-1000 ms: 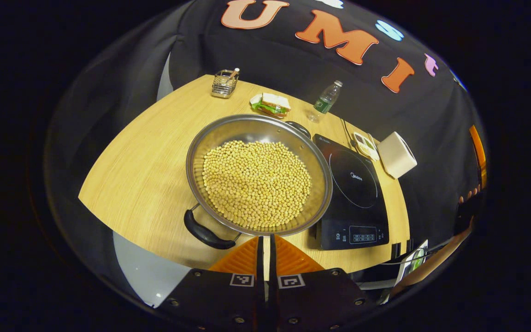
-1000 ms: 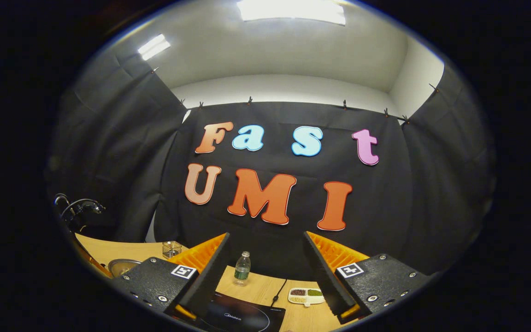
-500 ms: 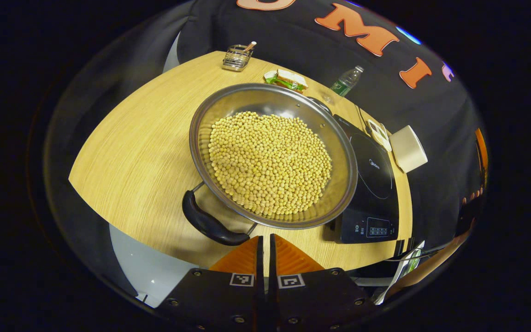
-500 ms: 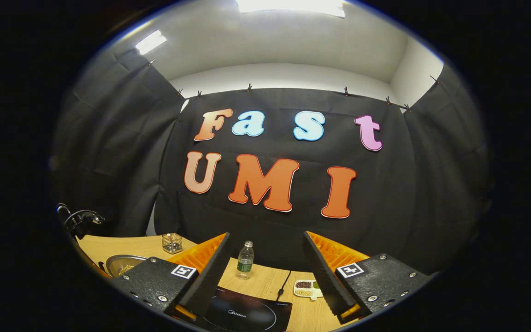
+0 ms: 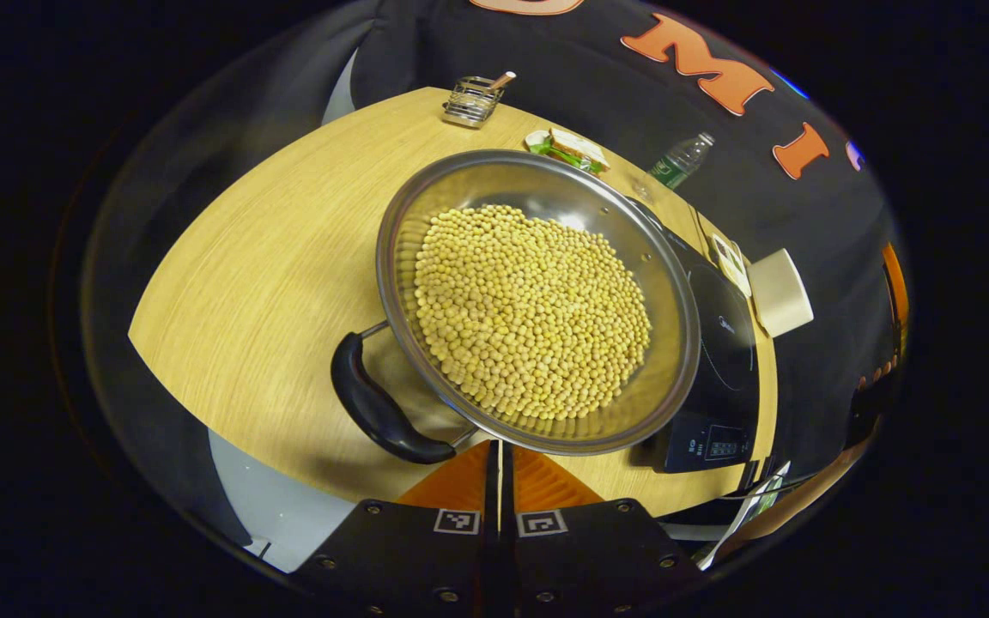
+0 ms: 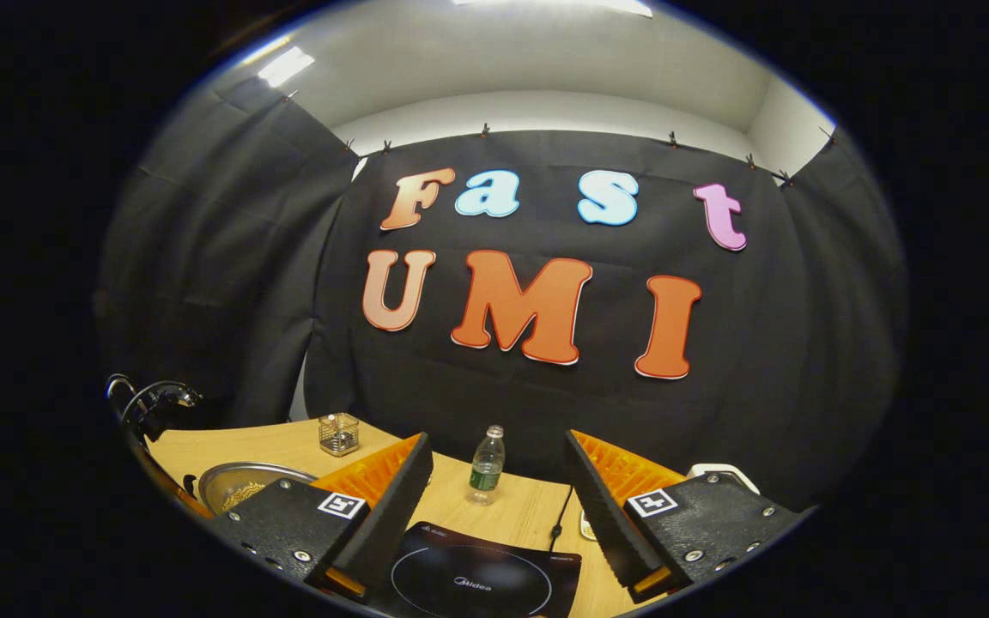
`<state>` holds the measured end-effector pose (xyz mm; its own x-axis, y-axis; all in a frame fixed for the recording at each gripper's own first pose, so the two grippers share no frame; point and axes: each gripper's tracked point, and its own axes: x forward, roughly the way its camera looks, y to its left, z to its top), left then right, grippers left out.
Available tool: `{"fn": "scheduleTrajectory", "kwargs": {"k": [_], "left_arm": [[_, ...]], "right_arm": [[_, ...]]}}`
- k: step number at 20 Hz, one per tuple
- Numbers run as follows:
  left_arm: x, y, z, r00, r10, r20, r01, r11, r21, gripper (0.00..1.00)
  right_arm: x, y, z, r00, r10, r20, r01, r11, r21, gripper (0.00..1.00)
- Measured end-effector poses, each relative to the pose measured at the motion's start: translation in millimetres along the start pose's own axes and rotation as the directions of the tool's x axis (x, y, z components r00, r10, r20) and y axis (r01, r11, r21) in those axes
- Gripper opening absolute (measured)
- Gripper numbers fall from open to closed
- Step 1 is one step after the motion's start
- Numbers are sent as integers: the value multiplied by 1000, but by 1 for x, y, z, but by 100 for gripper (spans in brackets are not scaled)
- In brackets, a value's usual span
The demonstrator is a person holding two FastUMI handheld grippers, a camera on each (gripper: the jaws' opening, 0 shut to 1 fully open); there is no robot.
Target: First push the handle of the pot to place it horizontally, then grasp the pot with both hands and set it on the induction cooktop.
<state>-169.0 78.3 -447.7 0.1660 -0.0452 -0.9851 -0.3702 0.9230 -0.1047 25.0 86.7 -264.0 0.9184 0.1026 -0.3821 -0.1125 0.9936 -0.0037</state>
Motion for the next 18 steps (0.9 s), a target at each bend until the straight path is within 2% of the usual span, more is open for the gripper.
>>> {"fn": "scheduleTrajectory", "kwargs": {"k": [7, 8, 9, 12, 18], "left_arm": [[-4, 44, 30, 994, 95, 61, -96, 995, 0, 1], [-4, 48, 37, 991, 111, 73, -112, 994, 12, 5], [-4, 52, 42, 988, 127, 90, -130, 991, 20, 1], [-3, 66, 61, 977, 165, 134, -174, 983, 56, 1], [-9, 85, 82, 962, 185, 202, -206, 974, 90, 1]], "right_arm": [[28, 46, -43, 988, 98, -119, -97, 995, 14, 95], [31, 52, -50, 984, 108, -139, -106, 994, 20, 95], [35, 58, -58, 979, 122, -163, -119, 993, 26, 95], [38, 83, -82, 956, 169, -241, -160, 986, 56, 95], [42, 132, -131, 885, 250, -393, -230, 968, 98, 95]]}}
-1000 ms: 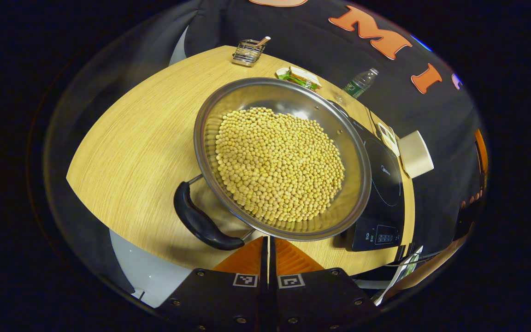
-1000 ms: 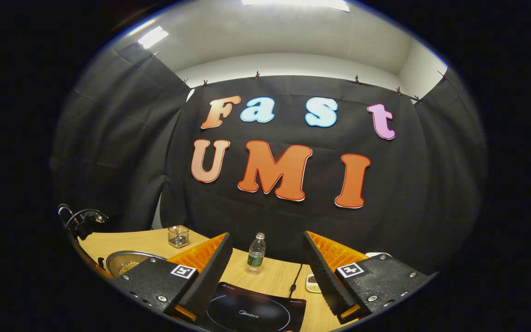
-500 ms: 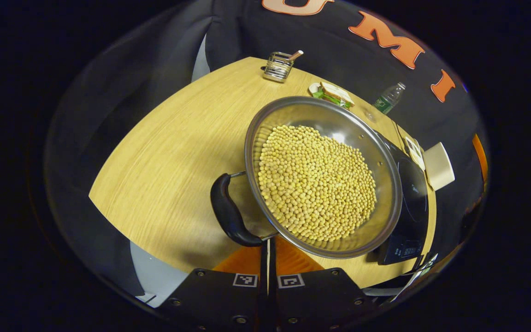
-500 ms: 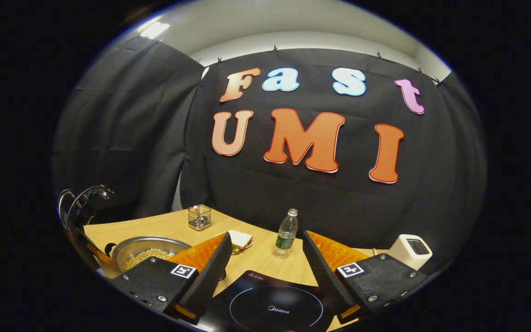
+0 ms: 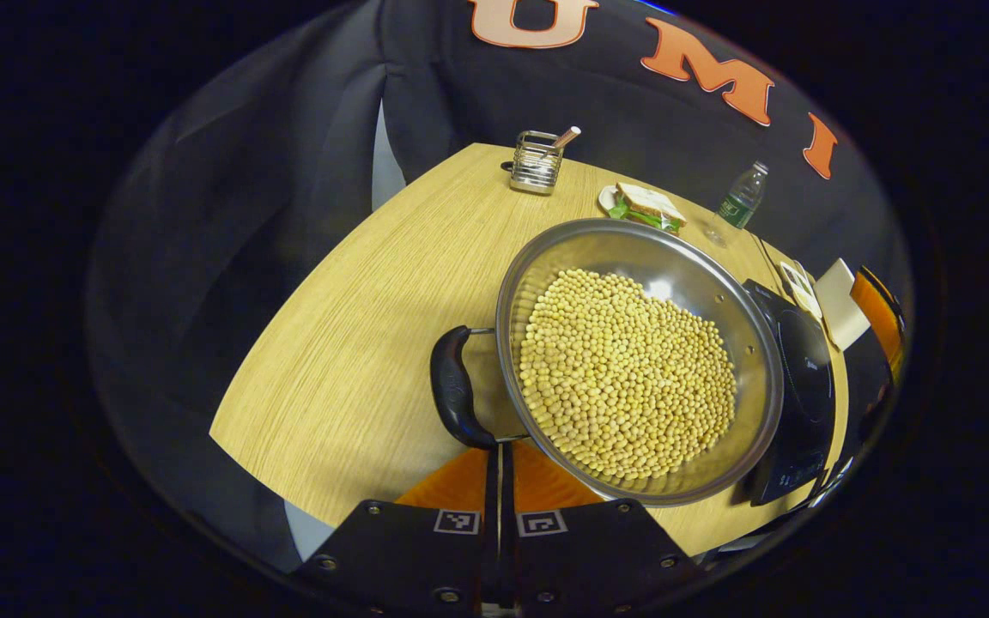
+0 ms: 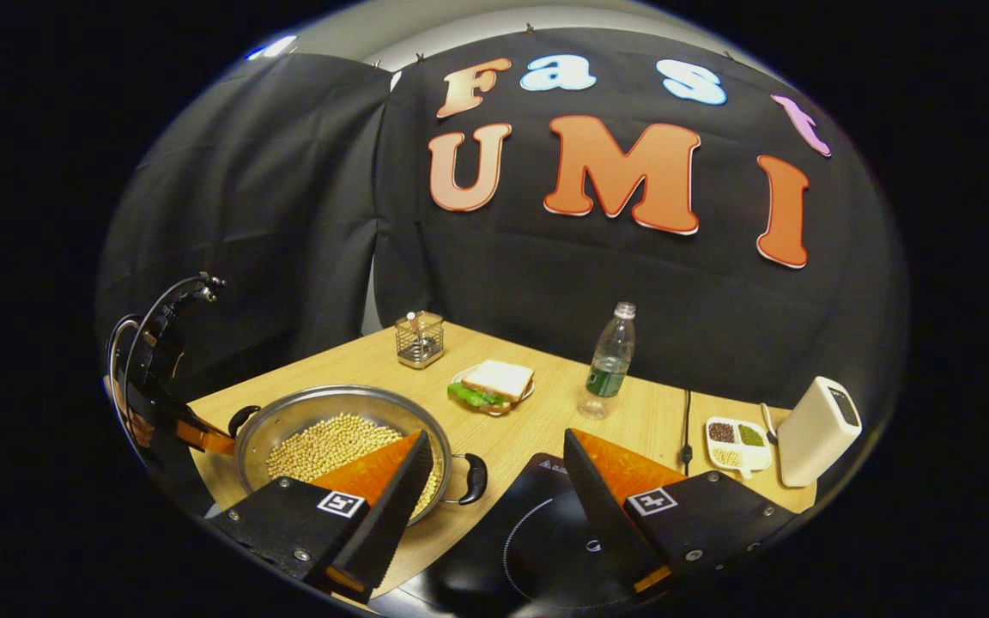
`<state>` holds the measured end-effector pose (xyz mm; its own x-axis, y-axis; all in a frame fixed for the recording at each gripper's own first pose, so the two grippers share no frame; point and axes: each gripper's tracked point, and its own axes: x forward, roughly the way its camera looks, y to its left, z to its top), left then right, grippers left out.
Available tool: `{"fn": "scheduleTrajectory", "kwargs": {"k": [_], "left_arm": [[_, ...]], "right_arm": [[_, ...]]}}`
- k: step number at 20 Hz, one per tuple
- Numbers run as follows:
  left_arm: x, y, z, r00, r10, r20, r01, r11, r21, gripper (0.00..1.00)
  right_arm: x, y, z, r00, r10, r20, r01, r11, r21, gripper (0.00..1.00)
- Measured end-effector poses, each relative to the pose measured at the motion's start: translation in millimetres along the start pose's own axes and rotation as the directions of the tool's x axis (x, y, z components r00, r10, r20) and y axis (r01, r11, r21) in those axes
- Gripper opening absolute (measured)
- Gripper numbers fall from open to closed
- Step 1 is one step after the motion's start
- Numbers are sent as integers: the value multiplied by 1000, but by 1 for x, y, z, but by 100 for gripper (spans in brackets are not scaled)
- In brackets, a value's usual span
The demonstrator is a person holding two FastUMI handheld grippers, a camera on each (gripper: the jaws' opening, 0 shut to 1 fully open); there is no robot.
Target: First push the handle of the pot to place it horizontally, then grasp the pot with both hands and set it on the induction cooktop.
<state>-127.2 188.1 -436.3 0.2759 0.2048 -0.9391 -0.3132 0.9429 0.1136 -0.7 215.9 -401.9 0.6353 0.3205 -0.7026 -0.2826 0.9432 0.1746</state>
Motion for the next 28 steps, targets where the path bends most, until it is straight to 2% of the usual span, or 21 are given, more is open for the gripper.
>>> {"fn": "scheduleTrajectory", "kwargs": {"k": [7, 21, 25, 27, 28], "left_arm": [[15, 16, 25, 997, 20, 74, -26, 997, 78, 1], [21, 33, 71, 975, 39, 220, -80, 980, 180, 2], [-9, 27, 102, 937, 8, 348, -84, 976, 203, 3], [-24, 18, 115, 925, -25, 380, -59, 976, 210, 2], [-26, 14, 119, 926, -40, 376, -47, 974, 220, 6]], "right_arm": [[29, 27, -47, 984, 35, -175, -24, 998, 64, 95], [52, 47, -90, 942, 7, -334, 45, 988, 147, 94], [53, 52, -99, 932, 6, -363, 56, 986, 159, 94], [55, 53, -102, 928, 1, -374, 65, 984, 164, 94], [57, 52, -101, 928, -5, -374, 71, 984, 163, 93]]}}
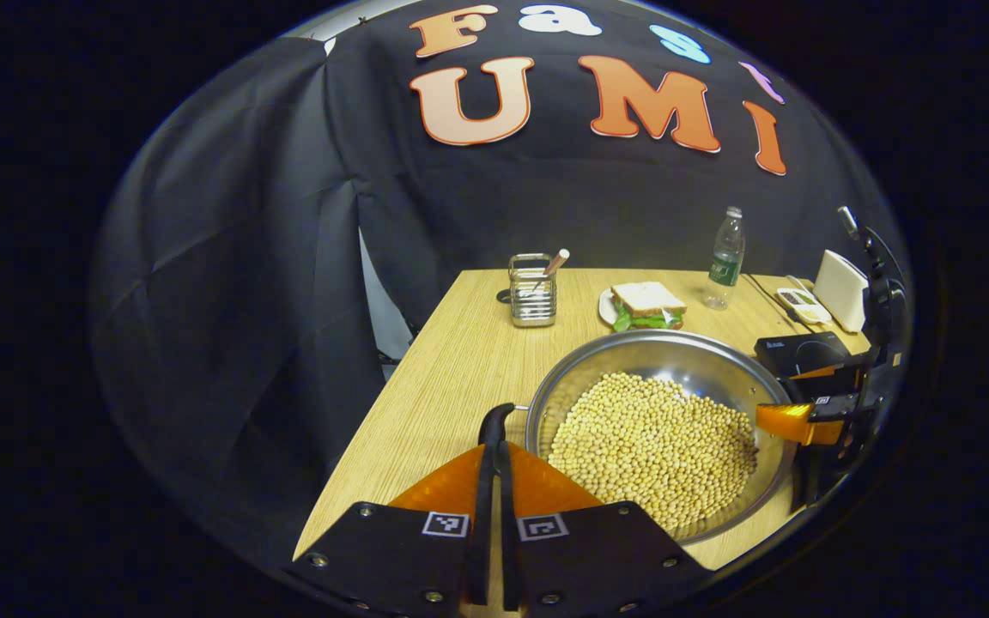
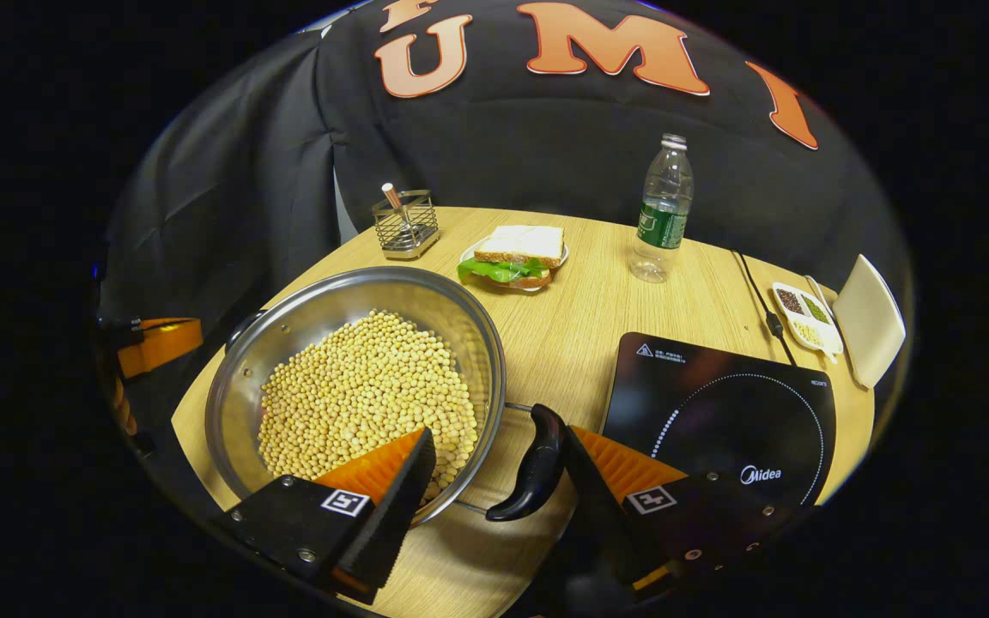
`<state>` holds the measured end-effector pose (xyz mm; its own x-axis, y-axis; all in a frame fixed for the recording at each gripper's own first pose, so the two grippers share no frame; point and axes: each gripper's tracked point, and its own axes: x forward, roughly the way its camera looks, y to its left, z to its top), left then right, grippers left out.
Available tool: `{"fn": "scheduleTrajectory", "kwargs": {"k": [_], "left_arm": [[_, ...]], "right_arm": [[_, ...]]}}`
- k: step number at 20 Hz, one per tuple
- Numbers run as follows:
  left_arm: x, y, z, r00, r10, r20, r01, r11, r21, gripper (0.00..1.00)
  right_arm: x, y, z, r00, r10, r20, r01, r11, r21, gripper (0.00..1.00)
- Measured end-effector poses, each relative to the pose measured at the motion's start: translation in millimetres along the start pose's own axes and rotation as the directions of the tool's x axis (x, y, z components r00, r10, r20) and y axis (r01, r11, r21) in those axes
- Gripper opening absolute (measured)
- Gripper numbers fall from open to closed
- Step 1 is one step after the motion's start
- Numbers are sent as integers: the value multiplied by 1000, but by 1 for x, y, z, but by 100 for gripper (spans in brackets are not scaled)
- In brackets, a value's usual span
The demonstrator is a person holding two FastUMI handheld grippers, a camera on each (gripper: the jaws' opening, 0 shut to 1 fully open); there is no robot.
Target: First push the handle of the pot to place it horizontally, then grasp the pot with both hands and set it on the induction cooktop.
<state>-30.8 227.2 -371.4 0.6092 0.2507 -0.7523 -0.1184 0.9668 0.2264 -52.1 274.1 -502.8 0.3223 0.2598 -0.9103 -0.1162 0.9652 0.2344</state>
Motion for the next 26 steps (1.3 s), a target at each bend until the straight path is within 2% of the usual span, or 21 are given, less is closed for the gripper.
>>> {"fn": "scheduleTrajectory", "kwargs": {"k": [2, 3, 5, 6, 10, 16, 21, 26], "left_arm": [[11, -14, 1, 998, -54, -18, 55, 998, 24, 25], [13, -20, -2, 996, -79, -31, 79, 997, 25, 31], [27, -27, -8, 992, -100, -74, 101, 995, 17, 63], [34, -22, -12, 992, -76, -96, 79, 997, 24, 79], [69, -2, -30, 989, 0, -146, 7, 999, 47, 79], [97, -9, -40, 989, -4, -150, 6, 1000, 11, 80], [101, -10, -42, 989, 1, -148, 1, 1000, 14, 79], [111, -21, -57, 982, -35, -183, 29, 999, -34, 81]], "right_arm": [[3, 1, -1, 1000, -7, -2, 7, 1000, 4, 91], [4, 1, -3, 1000, -11, -5, 11, 1000, 4, 91], [6, 2, -5, 1000, -16, -13, 16, 1000, 3, 91], [8, 1, -5, 1000, -19, -16, 19, 1000, 1, 91], [13, -1, -4, 999, -32, -18, 32, 999, 1, 90], [20, -5, 0, 998, -57, -21, 57, 998, 20, 78], [23, -8, 1, 997, -76, -16, 76, 997, 25, 76], [27, -9, 2, 997, -76, -17, 76, 996, 41, 73]]}}
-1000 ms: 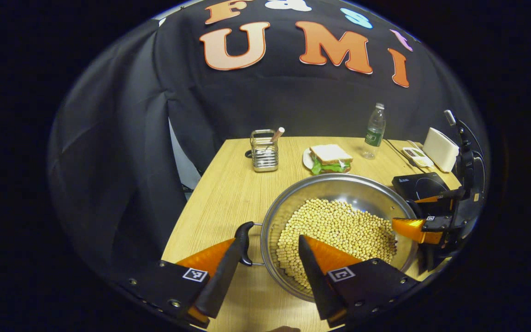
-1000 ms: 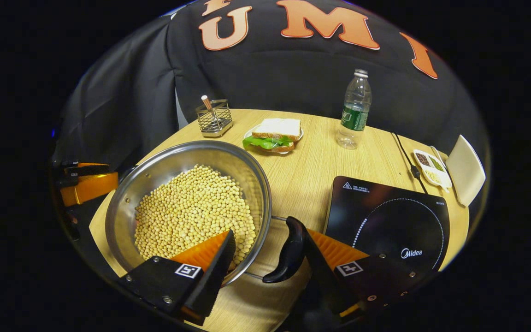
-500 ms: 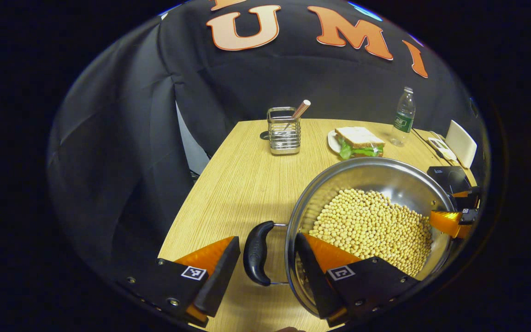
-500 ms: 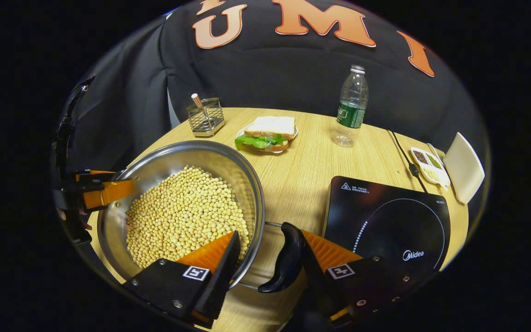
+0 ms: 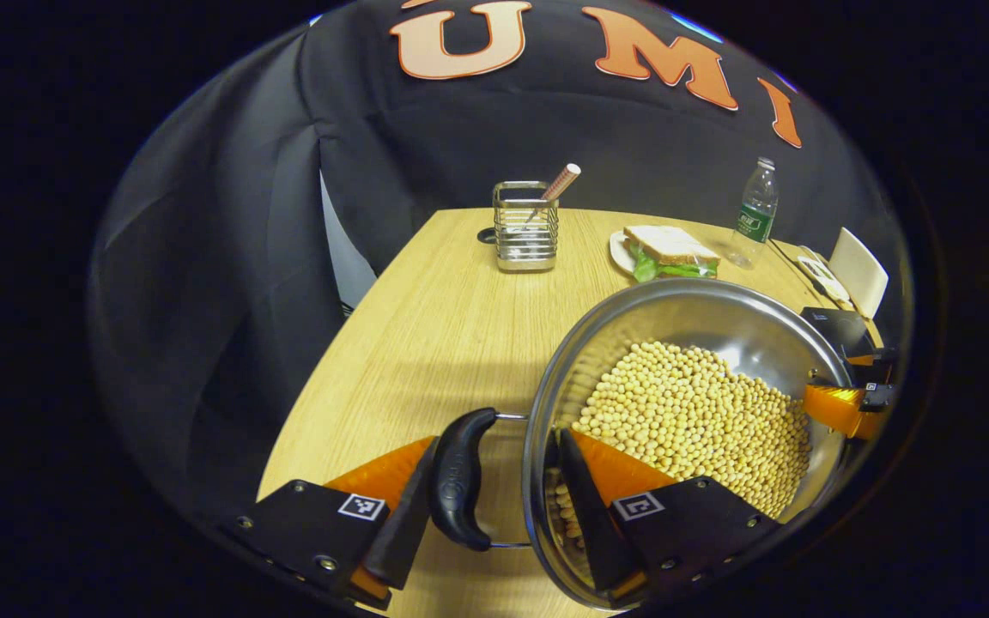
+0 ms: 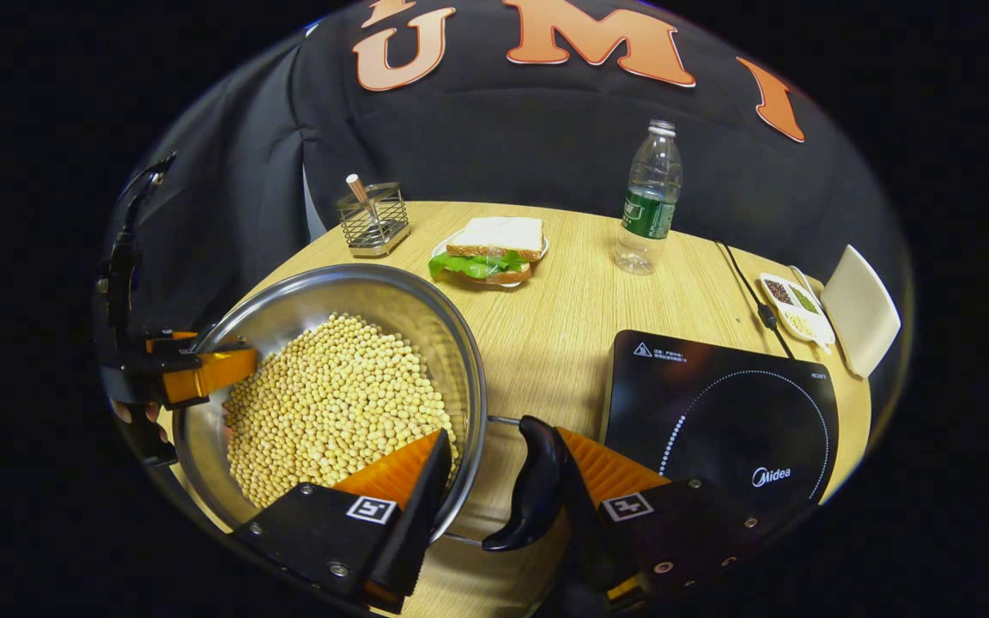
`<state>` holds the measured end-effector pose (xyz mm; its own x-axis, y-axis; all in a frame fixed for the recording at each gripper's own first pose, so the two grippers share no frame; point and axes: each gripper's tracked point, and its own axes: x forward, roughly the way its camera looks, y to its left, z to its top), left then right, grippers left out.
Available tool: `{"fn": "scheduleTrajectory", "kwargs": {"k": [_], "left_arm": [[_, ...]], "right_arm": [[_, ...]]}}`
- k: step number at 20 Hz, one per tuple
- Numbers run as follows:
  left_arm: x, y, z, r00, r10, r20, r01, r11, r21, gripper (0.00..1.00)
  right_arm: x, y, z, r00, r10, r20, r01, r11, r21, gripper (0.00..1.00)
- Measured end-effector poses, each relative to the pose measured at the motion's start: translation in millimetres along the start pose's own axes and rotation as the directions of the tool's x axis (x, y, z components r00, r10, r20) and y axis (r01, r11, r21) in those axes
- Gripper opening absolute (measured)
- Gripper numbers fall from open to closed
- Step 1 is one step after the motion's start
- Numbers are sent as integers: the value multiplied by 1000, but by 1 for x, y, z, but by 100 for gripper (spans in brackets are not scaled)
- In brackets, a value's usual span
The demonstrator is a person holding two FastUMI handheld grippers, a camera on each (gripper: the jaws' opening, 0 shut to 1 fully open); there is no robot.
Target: First push the handle of the pot to place it horizontally, then grasp the pot with both hands and set it on the induction cooktop.
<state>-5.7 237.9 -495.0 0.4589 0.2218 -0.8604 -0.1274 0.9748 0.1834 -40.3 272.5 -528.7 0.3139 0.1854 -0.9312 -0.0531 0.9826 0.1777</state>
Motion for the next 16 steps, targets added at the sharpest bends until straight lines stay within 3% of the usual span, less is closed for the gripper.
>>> {"fn": "scheduleTrajectory", "kwargs": {"k": [3, 4, 5, 7, 8, 9, 12, 16], "left_arm": [[0, 2, 2, 1000, 5, 17, -5, 1000, 0, 75], [0, 2, 2, 1000, 7, 18, -7, 1000, 1, 74], [-2, 2, 2, 1000, 10, 24, -10, 1000, -3, 73], [-3, 2, 2, 999, 22, 31, -22, 1000, -5, 71], [-5, 2, 3, 999, 31, 37, -31, 1000, -2, 71], [-6, 3, 3, 998, 39, 42, -39, 999, 0, 70], [-10, 0, 6, 997, 55, 57, -55, 998, 4, 69], [-36, -4, 21, 992, 65, 107, -68, 997, 22, 68]], "right_arm": [[0, 1, -1, 1000, 0, -8, 0, 1000, 9, 69], [1, 0, 0, 1000, 0, -7, 0, 1000, 8, 64], [1, 1, 1, 1000, 0, -5, 0, 1000, 11, 67], [1, 0, 2, 1000, -1, -2, 1, 1000, 27, 63], [2, 1, 4, 1000, 0, 0, 0, 999, 37, 55], [2, 0, 4, 1000, 4, -2, -3, 999, 51, 57], [-2, 2, 2, 1000, 29, 0, -29, 997, 73, 49], [-18, -6, 12, 998, 37, 51, -41, 995, 91, 48]]}}
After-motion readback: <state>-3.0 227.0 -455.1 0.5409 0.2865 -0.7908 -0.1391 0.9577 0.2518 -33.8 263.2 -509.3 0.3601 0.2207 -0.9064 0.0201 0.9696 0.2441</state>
